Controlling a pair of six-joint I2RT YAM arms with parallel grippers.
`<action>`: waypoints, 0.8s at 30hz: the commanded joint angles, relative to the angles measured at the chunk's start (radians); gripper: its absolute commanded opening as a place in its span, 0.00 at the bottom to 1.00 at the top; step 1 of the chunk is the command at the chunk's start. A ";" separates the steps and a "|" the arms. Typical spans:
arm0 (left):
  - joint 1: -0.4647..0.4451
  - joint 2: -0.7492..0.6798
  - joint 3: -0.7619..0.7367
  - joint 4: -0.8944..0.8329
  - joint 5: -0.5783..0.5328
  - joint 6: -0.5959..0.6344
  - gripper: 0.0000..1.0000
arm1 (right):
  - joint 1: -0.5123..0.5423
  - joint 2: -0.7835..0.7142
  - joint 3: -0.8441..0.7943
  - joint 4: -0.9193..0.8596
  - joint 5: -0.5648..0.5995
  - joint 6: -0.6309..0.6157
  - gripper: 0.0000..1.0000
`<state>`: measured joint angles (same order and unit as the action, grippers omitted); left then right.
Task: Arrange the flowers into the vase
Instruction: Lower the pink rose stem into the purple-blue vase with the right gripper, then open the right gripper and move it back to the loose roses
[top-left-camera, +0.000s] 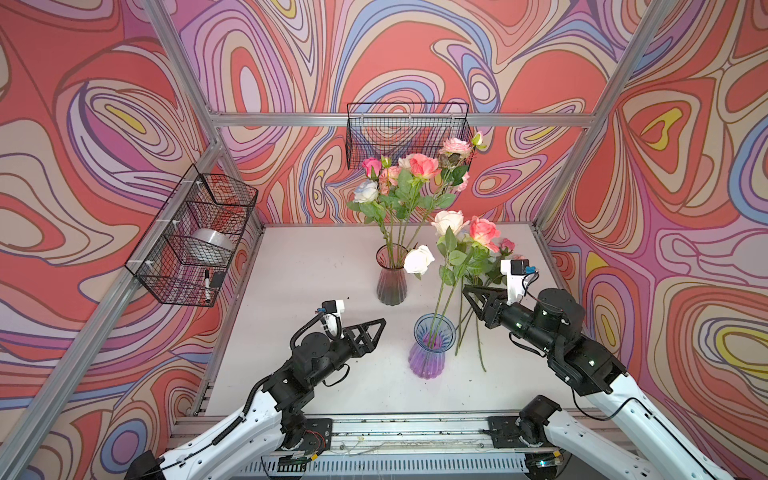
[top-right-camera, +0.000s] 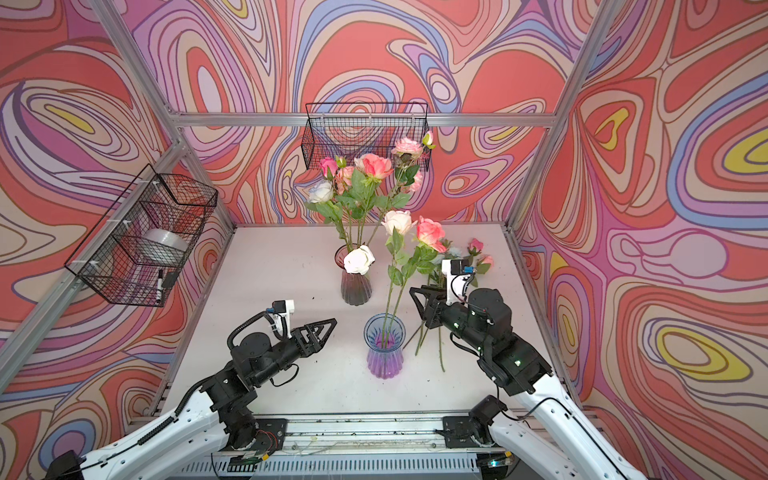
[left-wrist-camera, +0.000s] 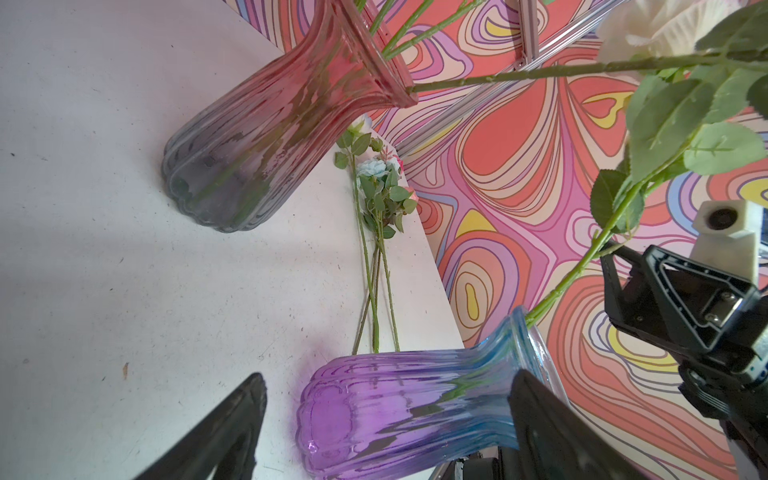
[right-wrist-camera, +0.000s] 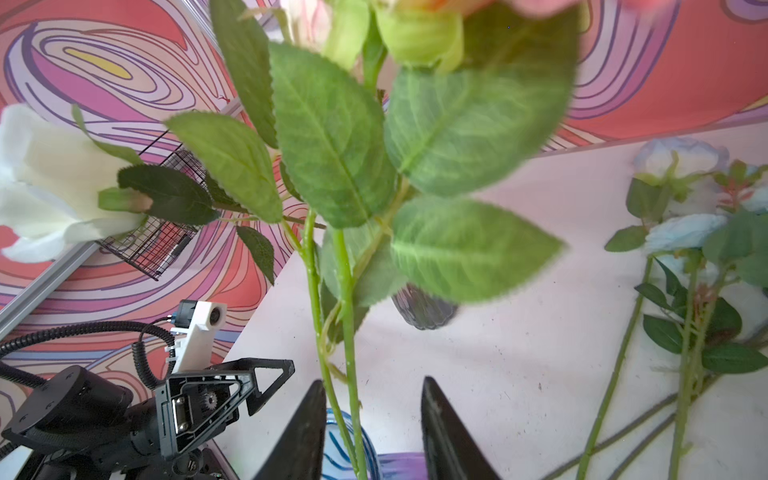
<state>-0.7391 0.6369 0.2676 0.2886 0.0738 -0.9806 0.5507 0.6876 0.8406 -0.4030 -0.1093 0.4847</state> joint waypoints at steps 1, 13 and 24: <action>0.004 0.006 -0.002 0.040 -0.014 -0.004 0.92 | 0.005 -0.003 0.022 -0.114 0.055 -0.021 0.44; 0.004 -0.067 0.062 -0.207 -0.144 -0.007 0.91 | 0.000 0.187 0.032 -0.188 0.393 0.058 0.35; 0.004 -0.301 0.055 -0.524 -0.312 -0.066 0.91 | -0.070 0.384 0.022 -0.007 0.443 0.041 0.27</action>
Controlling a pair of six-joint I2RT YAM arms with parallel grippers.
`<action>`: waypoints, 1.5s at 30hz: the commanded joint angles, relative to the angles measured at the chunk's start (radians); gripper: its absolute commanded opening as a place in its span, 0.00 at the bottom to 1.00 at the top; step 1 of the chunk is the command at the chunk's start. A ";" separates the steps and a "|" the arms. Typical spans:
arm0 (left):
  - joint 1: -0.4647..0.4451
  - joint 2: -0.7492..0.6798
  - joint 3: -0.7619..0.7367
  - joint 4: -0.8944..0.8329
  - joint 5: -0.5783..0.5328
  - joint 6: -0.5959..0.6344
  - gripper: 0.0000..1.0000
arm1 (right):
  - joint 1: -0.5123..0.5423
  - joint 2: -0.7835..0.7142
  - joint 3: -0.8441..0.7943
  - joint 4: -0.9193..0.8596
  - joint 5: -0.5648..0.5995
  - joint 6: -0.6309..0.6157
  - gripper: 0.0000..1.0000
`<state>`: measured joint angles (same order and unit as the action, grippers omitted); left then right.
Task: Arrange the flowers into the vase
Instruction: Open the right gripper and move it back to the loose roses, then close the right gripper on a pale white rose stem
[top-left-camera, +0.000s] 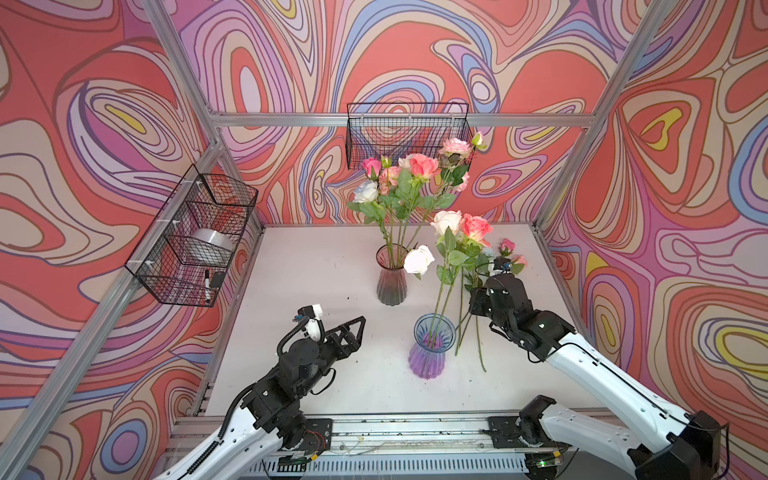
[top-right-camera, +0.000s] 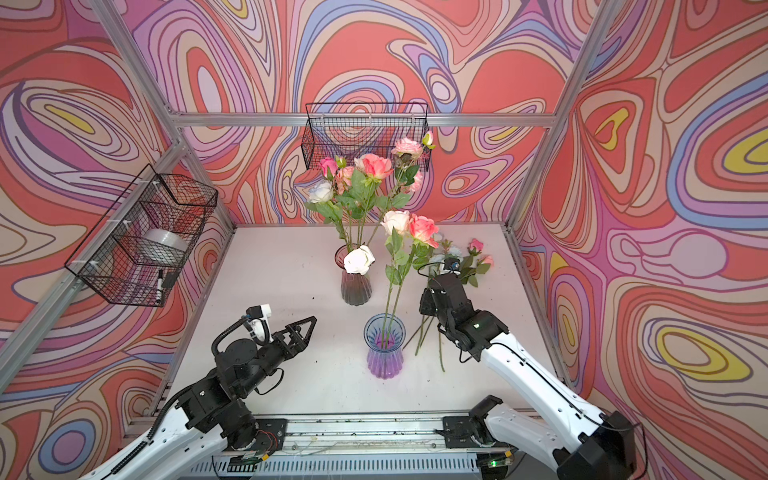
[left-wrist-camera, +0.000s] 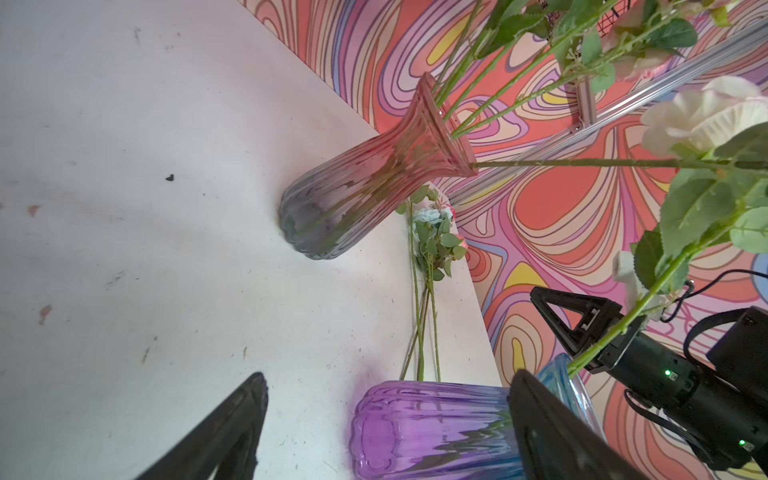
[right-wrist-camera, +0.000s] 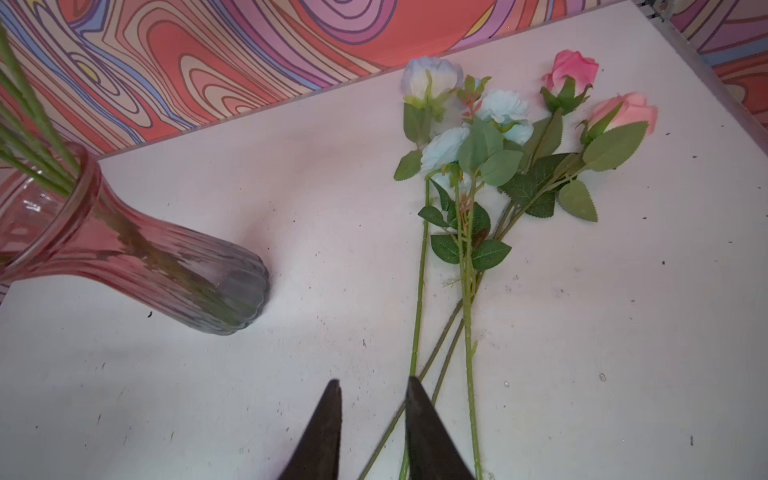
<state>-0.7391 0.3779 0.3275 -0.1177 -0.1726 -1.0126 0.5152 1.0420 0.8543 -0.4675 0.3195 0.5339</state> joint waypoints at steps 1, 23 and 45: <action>0.005 -0.062 -0.011 -0.132 -0.077 -0.039 0.91 | -0.064 0.044 -0.001 0.073 -0.016 -0.004 0.26; 0.004 -0.127 -0.025 -0.202 -0.108 -0.065 0.90 | -0.261 0.808 0.326 0.032 -0.248 -0.029 0.33; 0.004 -0.190 -0.028 -0.248 -0.148 -0.052 0.90 | -0.259 0.760 0.287 0.113 -0.316 0.012 0.00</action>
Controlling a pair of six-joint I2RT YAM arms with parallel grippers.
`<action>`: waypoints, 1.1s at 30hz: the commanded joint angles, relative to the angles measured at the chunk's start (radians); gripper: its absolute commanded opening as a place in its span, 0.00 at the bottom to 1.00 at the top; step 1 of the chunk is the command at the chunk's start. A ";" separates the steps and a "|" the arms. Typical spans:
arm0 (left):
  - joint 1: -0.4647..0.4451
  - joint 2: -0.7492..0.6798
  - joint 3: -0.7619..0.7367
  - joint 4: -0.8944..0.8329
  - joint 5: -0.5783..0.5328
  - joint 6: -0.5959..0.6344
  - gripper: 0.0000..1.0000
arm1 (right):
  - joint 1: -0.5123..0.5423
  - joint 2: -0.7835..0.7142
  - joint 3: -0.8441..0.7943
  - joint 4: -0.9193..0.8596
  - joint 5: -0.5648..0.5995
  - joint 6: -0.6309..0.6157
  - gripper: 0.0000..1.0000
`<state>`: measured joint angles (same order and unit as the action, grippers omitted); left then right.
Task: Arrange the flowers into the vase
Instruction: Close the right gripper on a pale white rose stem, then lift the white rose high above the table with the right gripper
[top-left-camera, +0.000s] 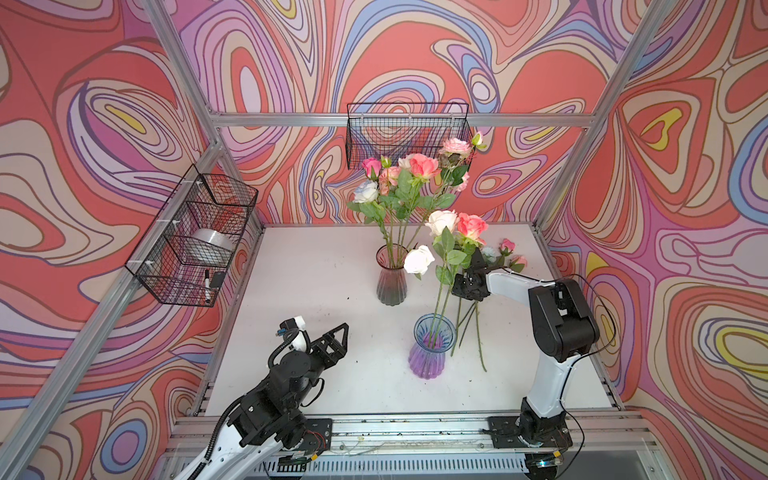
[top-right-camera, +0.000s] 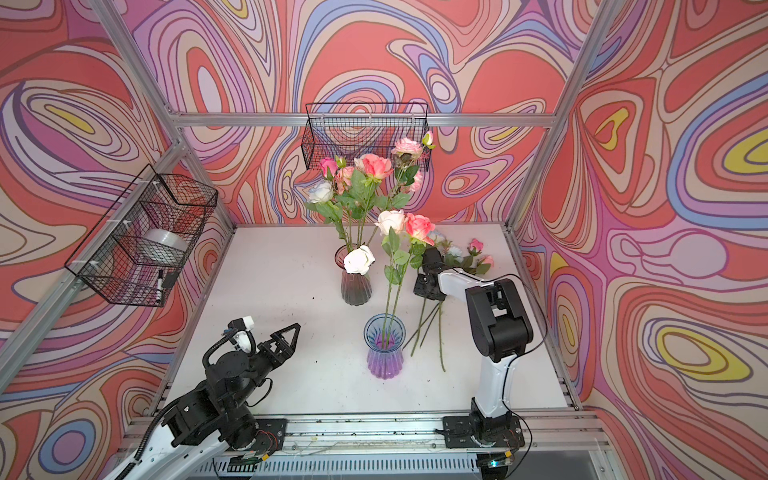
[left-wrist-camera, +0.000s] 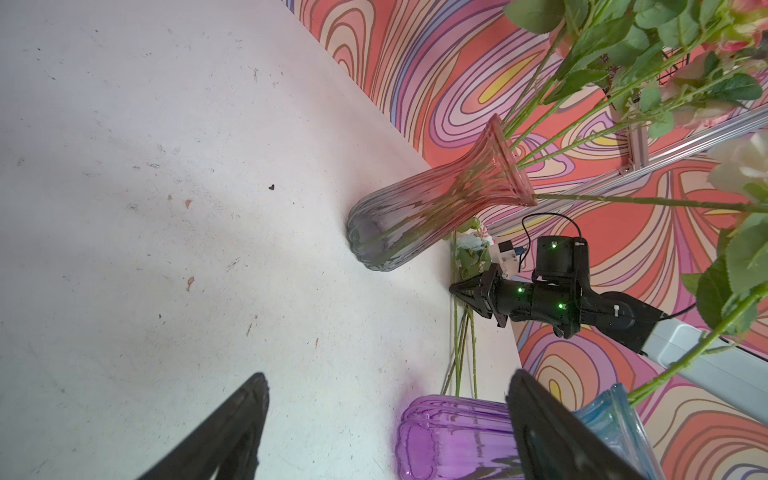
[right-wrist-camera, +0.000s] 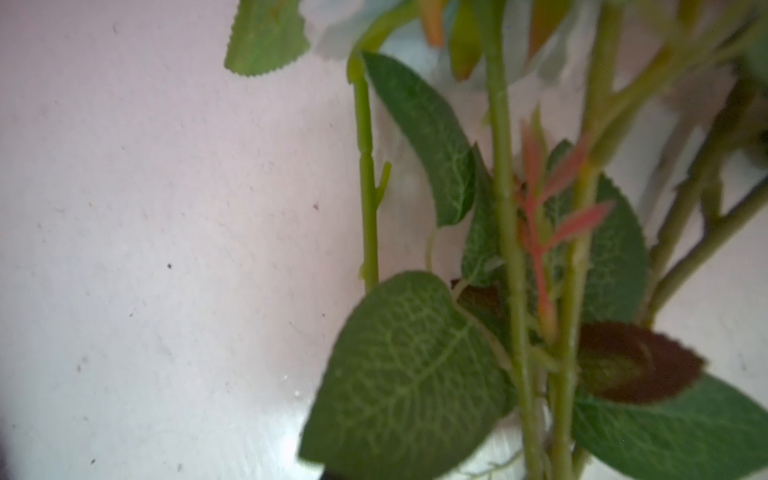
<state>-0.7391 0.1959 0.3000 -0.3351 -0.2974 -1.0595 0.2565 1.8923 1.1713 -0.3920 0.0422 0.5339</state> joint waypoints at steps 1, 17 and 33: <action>0.004 -0.009 0.004 -0.034 -0.025 -0.006 0.90 | -0.001 -0.114 -0.043 0.054 -0.056 0.013 0.00; 0.004 0.015 0.056 -0.035 -0.016 0.030 0.90 | -0.003 -0.592 -0.245 0.080 -0.116 0.028 0.00; 0.004 0.137 0.093 0.122 0.075 0.062 0.90 | -0.003 -0.997 -0.307 0.016 -0.023 0.014 0.00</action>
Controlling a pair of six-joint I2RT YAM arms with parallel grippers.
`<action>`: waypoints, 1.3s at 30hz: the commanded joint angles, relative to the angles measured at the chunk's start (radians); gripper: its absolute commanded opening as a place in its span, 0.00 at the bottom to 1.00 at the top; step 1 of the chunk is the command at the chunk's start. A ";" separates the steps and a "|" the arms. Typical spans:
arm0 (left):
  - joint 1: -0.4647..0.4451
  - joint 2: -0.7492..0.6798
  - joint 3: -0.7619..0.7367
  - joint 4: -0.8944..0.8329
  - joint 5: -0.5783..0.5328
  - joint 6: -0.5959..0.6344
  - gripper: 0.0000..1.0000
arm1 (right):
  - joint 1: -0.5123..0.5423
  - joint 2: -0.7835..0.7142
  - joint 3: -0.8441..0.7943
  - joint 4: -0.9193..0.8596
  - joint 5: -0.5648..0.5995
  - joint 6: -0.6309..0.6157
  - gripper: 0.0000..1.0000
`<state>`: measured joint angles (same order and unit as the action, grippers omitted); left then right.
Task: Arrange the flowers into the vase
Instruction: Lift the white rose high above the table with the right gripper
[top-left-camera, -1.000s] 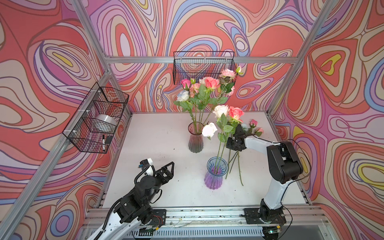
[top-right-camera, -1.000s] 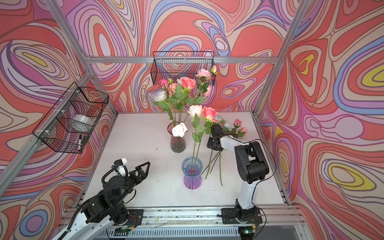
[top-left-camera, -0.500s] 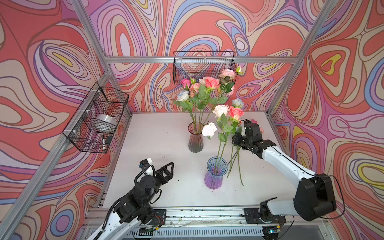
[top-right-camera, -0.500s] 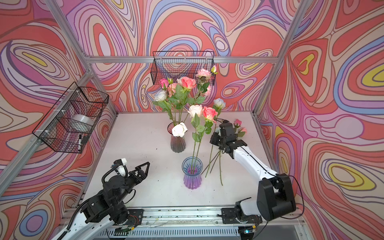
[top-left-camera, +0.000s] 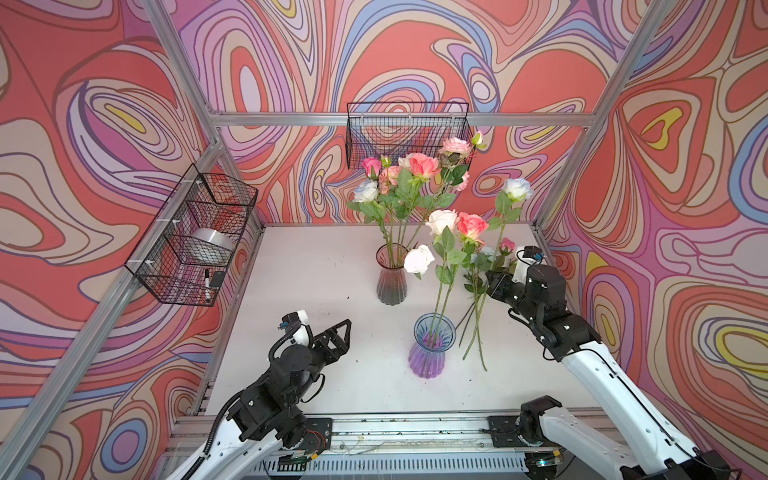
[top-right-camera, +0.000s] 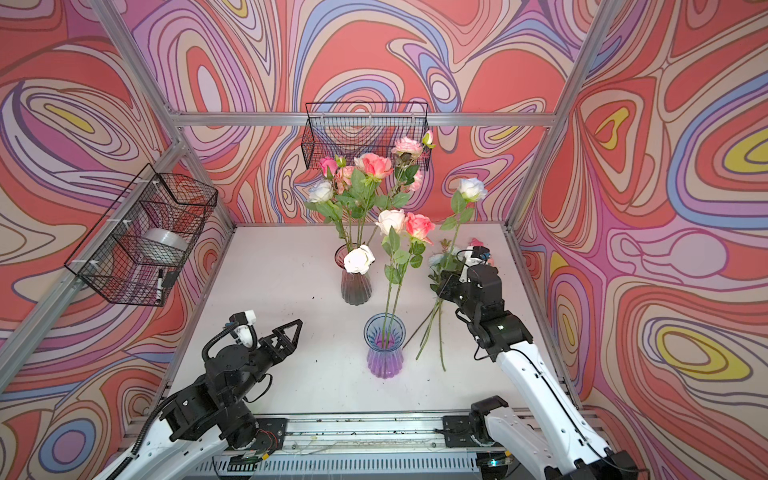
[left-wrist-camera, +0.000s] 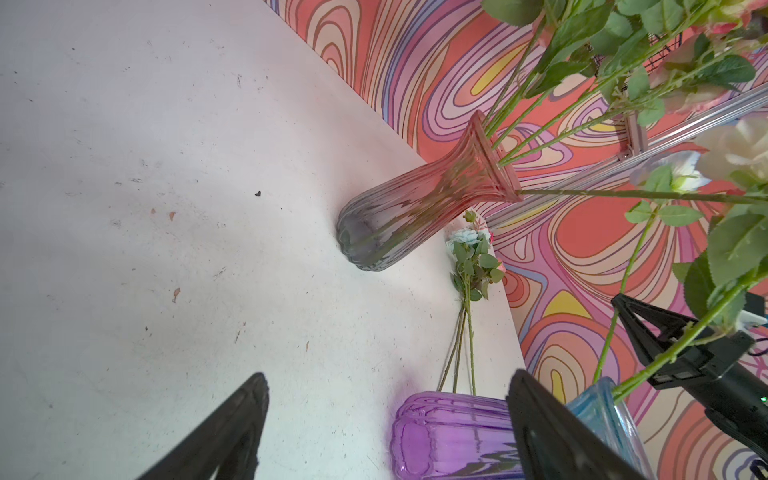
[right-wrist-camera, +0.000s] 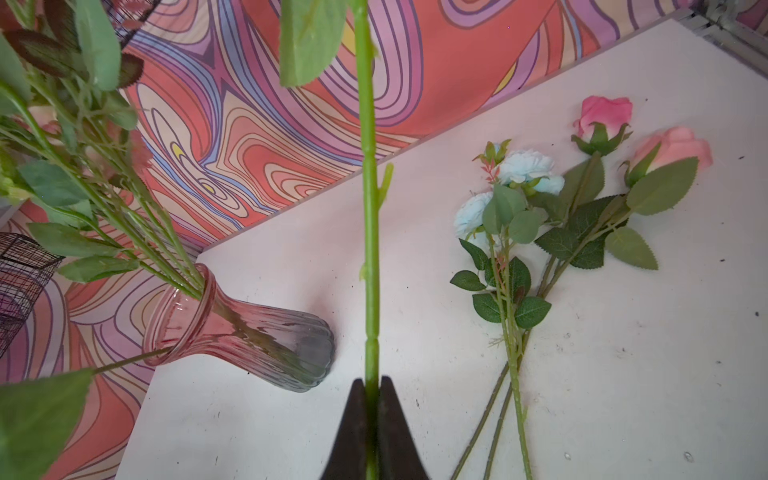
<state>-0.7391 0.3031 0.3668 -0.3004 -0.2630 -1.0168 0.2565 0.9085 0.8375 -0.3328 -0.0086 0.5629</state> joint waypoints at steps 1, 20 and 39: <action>0.004 0.042 0.027 0.103 0.054 0.022 0.90 | -0.002 -0.016 0.030 -0.045 0.031 -0.018 0.00; 0.004 0.263 0.272 0.241 0.314 0.161 0.89 | -0.002 -0.178 0.122 0.016 -0.088 -0.054 0.00; 0.004 0.336 0.257 0.333 0.378 0.138 0.87 | 0.001 -0.117 0.237 0.264 -0.284 0.032 0.00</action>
<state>-0.7395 0.6430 0.6373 -0.0071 0.1028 -0.8722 0.2565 0.7692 1.0569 -0.1177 -0.2485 0.5747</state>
